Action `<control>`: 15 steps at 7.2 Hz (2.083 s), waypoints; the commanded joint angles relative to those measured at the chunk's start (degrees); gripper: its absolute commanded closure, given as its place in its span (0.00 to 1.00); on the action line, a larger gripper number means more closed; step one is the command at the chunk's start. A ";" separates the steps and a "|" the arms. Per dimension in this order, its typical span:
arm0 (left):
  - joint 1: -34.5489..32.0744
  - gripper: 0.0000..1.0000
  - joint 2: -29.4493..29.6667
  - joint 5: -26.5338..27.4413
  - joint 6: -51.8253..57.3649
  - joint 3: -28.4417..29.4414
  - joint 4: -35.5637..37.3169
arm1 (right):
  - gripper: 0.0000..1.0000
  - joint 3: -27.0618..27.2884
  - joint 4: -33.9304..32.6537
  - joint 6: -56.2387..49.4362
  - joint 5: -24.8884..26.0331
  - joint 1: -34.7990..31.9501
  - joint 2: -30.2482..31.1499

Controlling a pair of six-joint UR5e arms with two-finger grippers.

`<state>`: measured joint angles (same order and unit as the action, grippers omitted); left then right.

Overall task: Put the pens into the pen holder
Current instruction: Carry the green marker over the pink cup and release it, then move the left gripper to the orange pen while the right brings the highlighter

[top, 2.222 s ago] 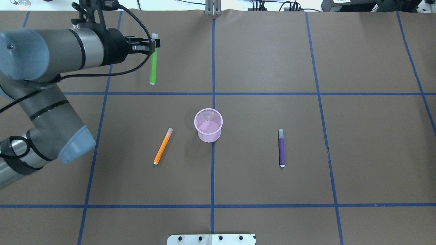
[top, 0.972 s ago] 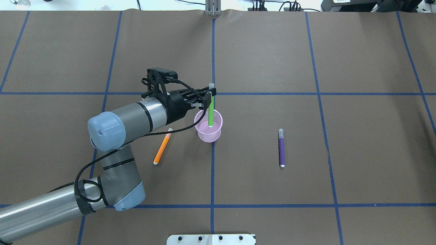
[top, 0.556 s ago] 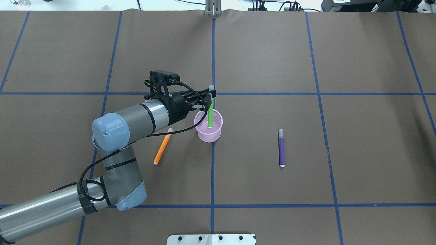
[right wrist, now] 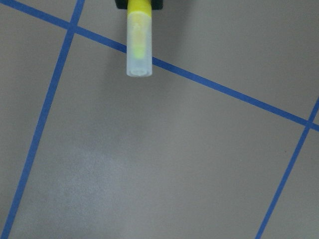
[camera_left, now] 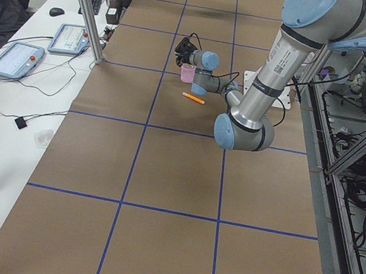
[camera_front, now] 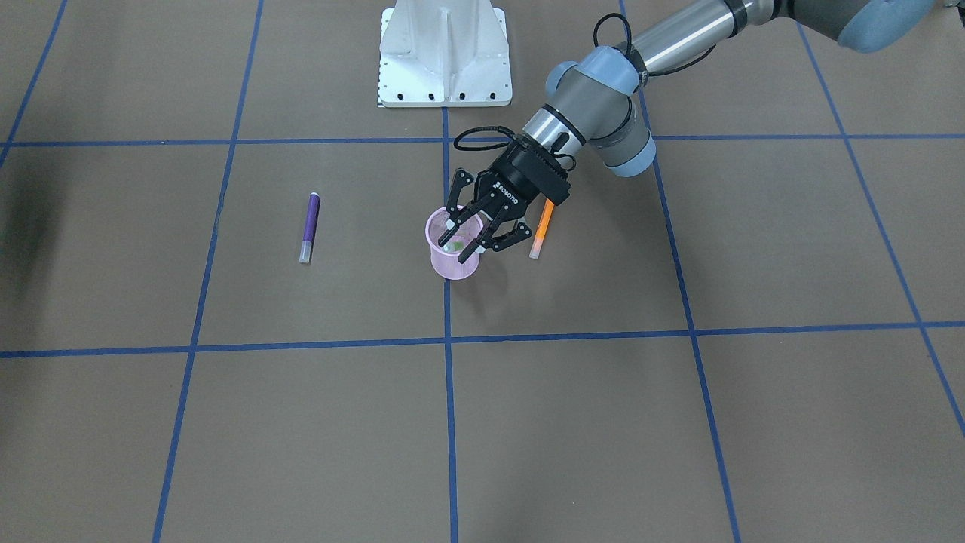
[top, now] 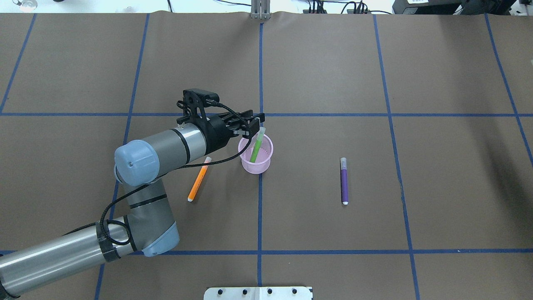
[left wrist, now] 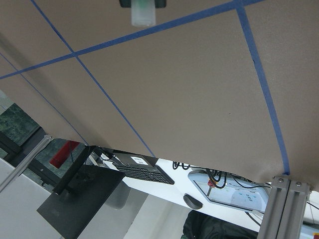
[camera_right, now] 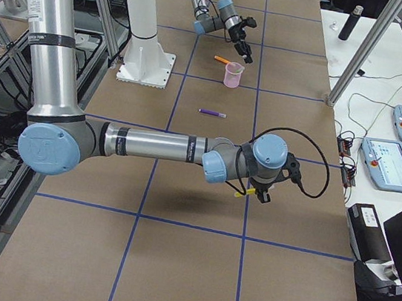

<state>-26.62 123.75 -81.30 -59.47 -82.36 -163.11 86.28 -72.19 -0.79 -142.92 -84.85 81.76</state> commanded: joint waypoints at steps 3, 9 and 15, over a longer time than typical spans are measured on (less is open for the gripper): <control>-3.06 0.01 -1.40 -7.07 -2.56 -5.68 12.81 | 1.00 9.58 0.03 11.62 0.36 4.59 -4.65; -11.09 0.01 -6.92 -28.65 -1.53 -20.91 54.47 | 1.00 21.56 7.18 30.46 5.26 15.14 -8.19; -3.70 0.09 -5.02 -27.25 1.46 -12.22 55.18 | 1.00 19.89 23.41 50.27 26.45 33.78 -13.72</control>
<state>-30.66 117.70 -108.74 -58.39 -96.36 -107.94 106.45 -48.75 48.19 -118.40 -53.20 70.01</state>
